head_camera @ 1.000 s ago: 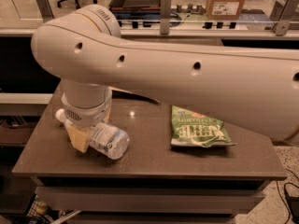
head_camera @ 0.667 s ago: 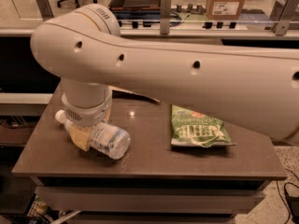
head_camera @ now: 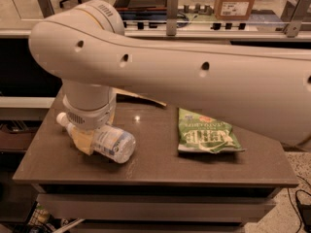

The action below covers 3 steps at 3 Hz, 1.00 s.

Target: Place blue plastic bottle upright

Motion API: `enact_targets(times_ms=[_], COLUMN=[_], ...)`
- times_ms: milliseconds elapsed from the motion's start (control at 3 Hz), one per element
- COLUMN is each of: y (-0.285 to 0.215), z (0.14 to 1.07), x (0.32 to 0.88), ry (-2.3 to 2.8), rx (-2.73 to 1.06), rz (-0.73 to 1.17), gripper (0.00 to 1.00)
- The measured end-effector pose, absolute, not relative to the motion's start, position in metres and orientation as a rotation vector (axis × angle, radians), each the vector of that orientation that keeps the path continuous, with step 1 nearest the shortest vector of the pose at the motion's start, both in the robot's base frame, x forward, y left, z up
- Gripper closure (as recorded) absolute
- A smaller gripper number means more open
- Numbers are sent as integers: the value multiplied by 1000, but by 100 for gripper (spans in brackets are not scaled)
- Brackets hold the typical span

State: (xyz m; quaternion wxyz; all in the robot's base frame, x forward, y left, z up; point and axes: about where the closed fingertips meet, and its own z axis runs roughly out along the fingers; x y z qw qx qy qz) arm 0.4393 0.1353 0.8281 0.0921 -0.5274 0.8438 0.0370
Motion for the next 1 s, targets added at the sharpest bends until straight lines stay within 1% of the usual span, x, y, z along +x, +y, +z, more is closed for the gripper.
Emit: enact_targets(times_ms=[667,1000], y=[112,99], z=[865,885], x=[450,457], ry=[2346,2233], rx=[-1602,-1625], rz=[130,210], gripper=[100,100])
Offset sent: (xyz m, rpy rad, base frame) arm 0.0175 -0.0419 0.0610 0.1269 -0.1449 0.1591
